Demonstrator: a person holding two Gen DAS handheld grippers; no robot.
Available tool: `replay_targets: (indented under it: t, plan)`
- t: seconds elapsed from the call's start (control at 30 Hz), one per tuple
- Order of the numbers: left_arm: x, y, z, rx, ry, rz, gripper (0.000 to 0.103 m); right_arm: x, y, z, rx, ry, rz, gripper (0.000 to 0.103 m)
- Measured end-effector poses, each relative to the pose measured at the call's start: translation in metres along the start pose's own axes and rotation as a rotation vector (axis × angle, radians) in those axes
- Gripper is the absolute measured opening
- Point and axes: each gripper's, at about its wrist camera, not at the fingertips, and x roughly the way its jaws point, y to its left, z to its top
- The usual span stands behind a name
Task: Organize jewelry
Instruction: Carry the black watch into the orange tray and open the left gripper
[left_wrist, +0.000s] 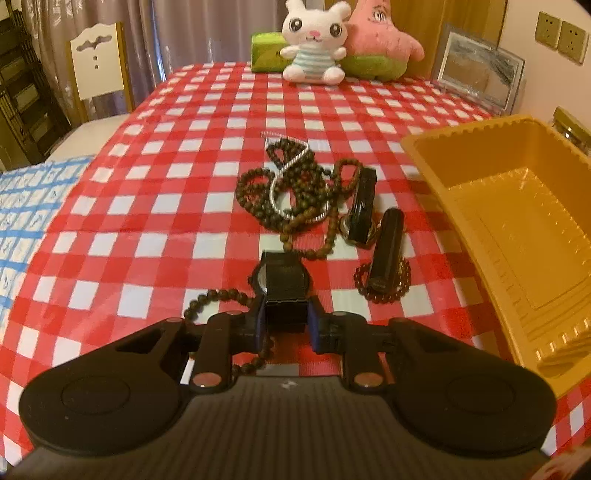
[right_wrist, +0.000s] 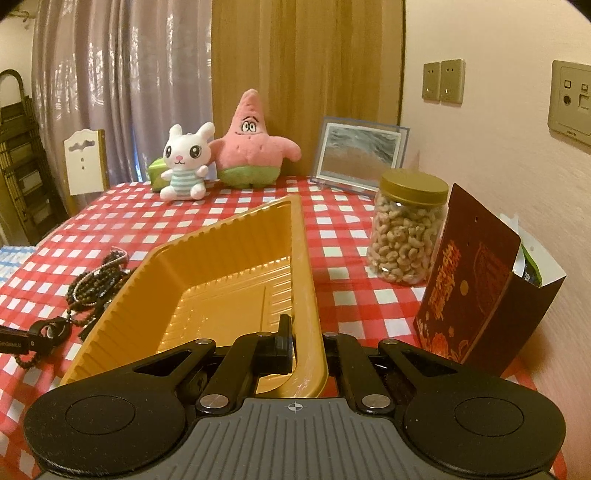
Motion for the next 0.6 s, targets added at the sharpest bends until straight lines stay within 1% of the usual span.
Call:
replay_targets:
  t: [0.3, 0.43, 0.6]
  plan:
    - [-0.02, 0.001, 0.015, 0.01, -0.048, -0.023, 0.02, 0.003, -0.002, -0.001, 0.008, 0.014, 0.007, 0.004]
    - [-0.034, -0.005, 0.02, 0.013, -0.066, -0.054, 0.02, 0.005, -0.003, -0.001, 0.021, 0.019, 0.008, 0.004]
    - [-0.056, -0.021, 0.034, 0.021, -0.103, -0.116, 0.02, 0.005, 0.001, 0.001, 0.009, 0.016, 0.008, 0.004]
